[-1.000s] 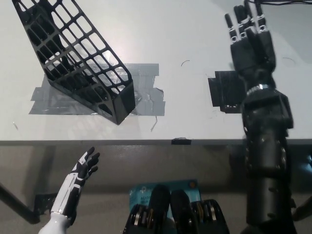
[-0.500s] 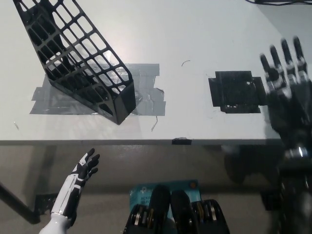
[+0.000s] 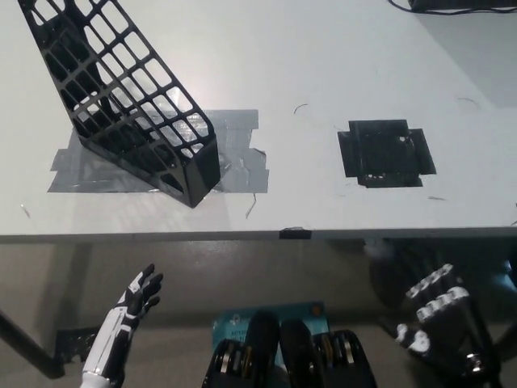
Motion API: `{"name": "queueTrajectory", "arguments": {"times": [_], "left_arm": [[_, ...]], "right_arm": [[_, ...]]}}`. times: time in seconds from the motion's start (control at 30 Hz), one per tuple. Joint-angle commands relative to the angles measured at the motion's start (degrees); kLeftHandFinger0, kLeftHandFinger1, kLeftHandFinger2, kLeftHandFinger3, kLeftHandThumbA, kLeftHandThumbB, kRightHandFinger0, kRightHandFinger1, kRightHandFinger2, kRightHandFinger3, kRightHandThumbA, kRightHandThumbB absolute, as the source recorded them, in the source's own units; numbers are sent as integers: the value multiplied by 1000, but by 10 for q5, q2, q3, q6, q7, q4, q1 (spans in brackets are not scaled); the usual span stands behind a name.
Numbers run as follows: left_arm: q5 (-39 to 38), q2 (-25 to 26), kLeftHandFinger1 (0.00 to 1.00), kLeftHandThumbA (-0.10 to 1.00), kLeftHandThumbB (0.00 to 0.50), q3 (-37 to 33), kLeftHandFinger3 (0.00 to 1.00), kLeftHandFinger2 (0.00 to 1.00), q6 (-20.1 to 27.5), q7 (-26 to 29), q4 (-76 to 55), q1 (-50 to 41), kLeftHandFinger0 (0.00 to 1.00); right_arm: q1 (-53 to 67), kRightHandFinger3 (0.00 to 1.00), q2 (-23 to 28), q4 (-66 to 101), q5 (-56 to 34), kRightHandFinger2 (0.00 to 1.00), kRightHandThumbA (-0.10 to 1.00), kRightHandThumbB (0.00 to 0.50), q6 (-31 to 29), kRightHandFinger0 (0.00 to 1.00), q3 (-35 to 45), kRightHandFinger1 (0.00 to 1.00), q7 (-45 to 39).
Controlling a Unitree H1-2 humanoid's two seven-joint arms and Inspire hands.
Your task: A shelf with a book inside it is placed on the center of the desk infront of the robot. The robot uses its right hand to grab the book, take it out and hand it to a person.
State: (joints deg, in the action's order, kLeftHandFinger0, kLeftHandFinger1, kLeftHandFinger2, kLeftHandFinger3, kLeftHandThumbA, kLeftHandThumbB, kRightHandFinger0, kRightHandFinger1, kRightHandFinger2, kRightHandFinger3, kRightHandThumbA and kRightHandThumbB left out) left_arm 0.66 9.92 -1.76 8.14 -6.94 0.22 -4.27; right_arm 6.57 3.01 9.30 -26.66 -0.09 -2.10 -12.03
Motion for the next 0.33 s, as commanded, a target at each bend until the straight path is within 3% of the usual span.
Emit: {"name": "queueTrajectory", "arguments": {"times": [0.0, 0.1, 0.3], "left_arm": [[-11, -2, 1000, 1000, 278, 0, 1000, 1000, 38, -6, -6, -2, 1000], [-11, -2, 1000, 1000, 278, 1, 1000, 1000, 45, -4, -4, -4, 1000], [-10, -3, 1000, 1000, 285, 1, 1000, 1000, 41, -2, -6, -4, 1000]], "right_arm": [[-21, 1000, 8, -53, 97, 1000, 1000, 384, -71, 1000, -23, 1000, -14], [-22, 1000, 11, -67, 127, 1000, 1000, 347, -88, 1000, -31, 1000, -9], [-24, 1000, 6, -74, 117, 1000, 1000, 384, -84, 1000, -28, 1000, -9]]}}
